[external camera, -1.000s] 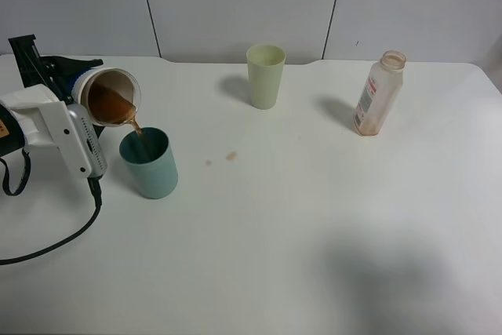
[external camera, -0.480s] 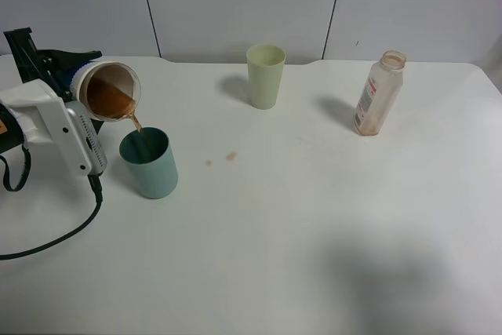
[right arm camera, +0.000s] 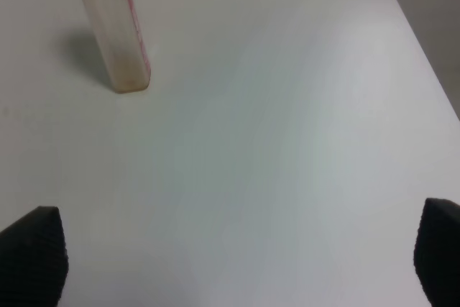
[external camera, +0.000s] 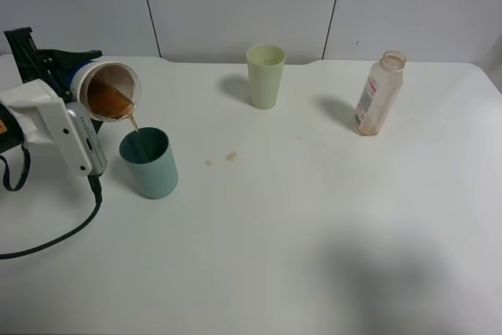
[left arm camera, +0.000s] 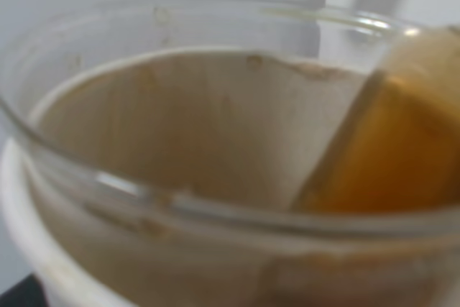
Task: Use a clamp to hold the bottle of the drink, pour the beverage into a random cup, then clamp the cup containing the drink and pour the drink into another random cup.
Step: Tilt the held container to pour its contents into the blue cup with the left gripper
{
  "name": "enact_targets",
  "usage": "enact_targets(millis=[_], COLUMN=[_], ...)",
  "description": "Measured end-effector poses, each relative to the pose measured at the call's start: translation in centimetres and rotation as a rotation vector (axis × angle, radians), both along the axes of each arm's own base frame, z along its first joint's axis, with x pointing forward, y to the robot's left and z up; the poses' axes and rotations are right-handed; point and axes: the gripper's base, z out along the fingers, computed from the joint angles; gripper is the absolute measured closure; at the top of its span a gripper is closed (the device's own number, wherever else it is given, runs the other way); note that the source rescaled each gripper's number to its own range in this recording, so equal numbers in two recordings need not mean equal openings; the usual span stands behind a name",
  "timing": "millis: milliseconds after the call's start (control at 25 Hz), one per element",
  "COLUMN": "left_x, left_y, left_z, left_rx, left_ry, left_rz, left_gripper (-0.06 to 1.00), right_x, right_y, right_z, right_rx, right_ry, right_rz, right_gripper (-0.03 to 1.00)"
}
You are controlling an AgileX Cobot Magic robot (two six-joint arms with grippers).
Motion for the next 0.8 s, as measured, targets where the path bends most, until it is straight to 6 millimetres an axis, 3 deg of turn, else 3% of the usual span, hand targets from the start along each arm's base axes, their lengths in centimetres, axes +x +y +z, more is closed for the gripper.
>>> enact_targets(millis=[800], left_x=[0.03], left_y=[0.04], left_z=[0.08], left_rx=[0.108], left_ry=[-0.066], left_rz=[-0.009], left_gripper=[0.94], right_x=[0.00], right_y=[0.00], right_z=[0.00], right_rx=[0.000], right_ry=[0.000], right_rz=[0.000], right_gripper=[-0.03])
